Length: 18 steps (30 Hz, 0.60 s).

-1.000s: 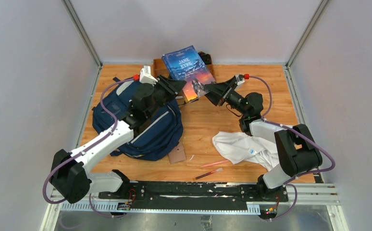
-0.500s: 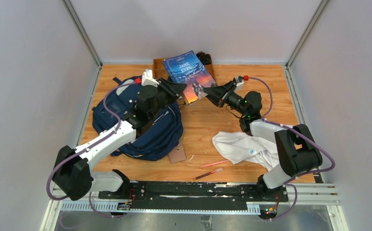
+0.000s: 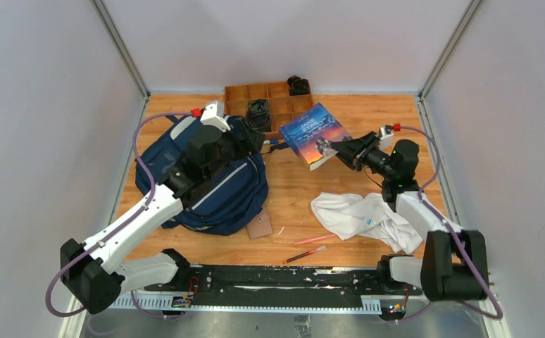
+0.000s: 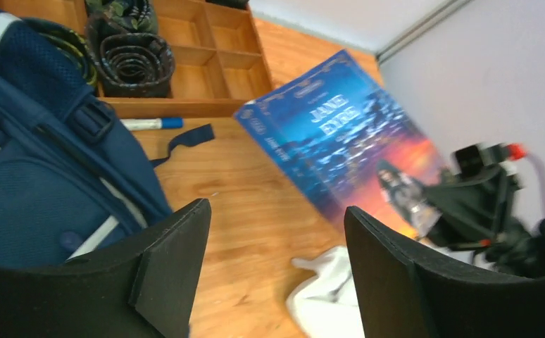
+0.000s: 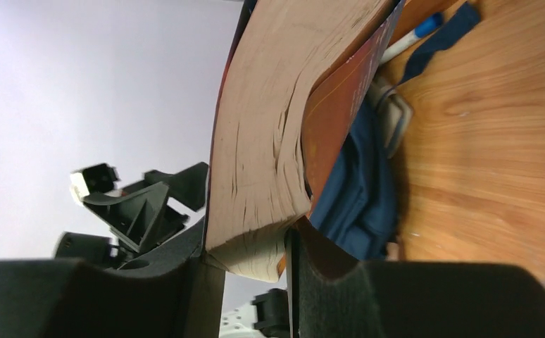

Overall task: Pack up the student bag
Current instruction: Pick up the book from the center of the board.

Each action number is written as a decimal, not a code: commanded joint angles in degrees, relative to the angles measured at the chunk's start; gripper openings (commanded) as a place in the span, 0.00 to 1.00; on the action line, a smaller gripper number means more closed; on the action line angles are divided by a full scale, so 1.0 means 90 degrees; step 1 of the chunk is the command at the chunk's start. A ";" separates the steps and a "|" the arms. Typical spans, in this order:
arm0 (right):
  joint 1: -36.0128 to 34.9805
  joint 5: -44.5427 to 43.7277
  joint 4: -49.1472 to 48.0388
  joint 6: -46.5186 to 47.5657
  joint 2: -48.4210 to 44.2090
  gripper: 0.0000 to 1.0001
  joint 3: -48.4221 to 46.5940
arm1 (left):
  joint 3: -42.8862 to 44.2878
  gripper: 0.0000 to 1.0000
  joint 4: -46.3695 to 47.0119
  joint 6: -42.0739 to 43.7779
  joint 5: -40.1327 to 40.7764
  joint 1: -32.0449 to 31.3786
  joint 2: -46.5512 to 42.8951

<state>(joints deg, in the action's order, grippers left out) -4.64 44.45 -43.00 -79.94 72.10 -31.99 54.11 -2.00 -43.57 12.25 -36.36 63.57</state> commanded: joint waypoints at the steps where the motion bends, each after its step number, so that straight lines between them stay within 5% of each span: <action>1: 0.0555 0.1010 0.1804 0.1582 -0.1156 0.00 -0.0503 | 0.0606 0.75 -0.1678 0.2307 -0.0797 -0.0073 0.0184; 5: 0.0663 0.1208 0.3866 0.2881 -0.1248 0.00 -0.1078 | 0.1430 0.75 -0.3777 0.3113 0.0687 -0.1134 0.1057; 9: 0.0674 0.1181 0.4292 0.3230 -0.1276 0.00 -0.1212 | 0.1542 0.72 -0.4777 0.2366 0.1614 -0.1443 0.1630; 18: 0.0682 0.1133 0.4749 0.3650 -0.1094 0.00 -0.1672 | 0.0887 0.68 -0.4206 0.1639 0.1573 -0.1502 0.2350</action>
<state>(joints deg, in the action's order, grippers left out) 0.91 50.54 3.81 -49.30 63.33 -41.65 63.24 -40.03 -25.91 22.68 -49.65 81.36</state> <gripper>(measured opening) 0.349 0.718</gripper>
